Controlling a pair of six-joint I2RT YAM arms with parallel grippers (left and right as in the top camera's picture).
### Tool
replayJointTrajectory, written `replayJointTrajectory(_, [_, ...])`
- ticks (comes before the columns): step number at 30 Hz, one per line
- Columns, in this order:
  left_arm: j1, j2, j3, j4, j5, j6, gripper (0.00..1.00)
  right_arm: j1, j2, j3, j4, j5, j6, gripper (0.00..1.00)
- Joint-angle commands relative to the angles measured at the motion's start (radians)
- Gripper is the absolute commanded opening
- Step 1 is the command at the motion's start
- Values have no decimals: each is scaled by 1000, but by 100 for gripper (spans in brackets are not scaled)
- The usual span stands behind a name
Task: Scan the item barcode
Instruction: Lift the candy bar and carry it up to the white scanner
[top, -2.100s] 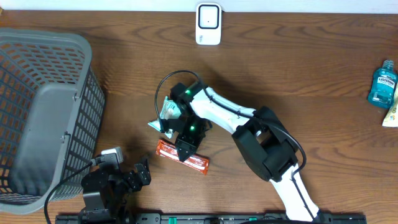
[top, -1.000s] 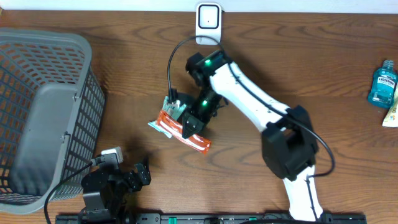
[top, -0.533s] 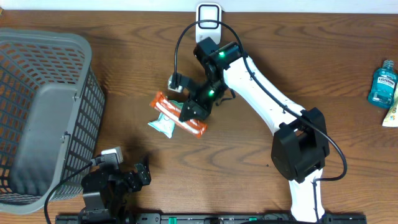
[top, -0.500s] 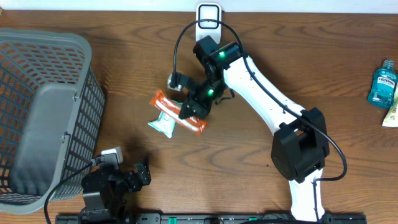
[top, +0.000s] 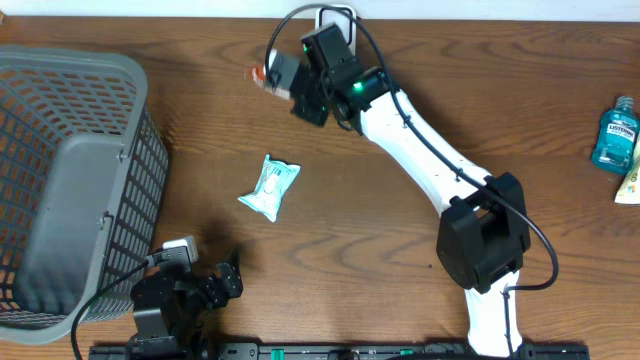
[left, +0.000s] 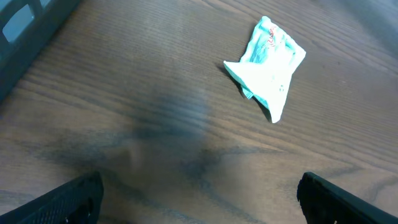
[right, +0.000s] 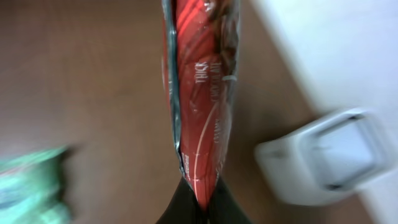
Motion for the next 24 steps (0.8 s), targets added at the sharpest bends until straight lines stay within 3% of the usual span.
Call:
replayJointTrajectory(1, [4,-3,-6,-69,0,-2,98,-32,14,14,114,189,-29,1])
replayJointTrajectory(13, [4,-3,-6,-69,0,-2,98,-127,202,58,607,275,-188,1])
replayJointTrajectory(20, [4,-3,-6,-69,0,-2,98,-135,359,268,617,280,-206,1])
replayJointTrajectory(24, [4,-3,-6,-69,0,-2,98,-136,375,293,617,278,-216,1])
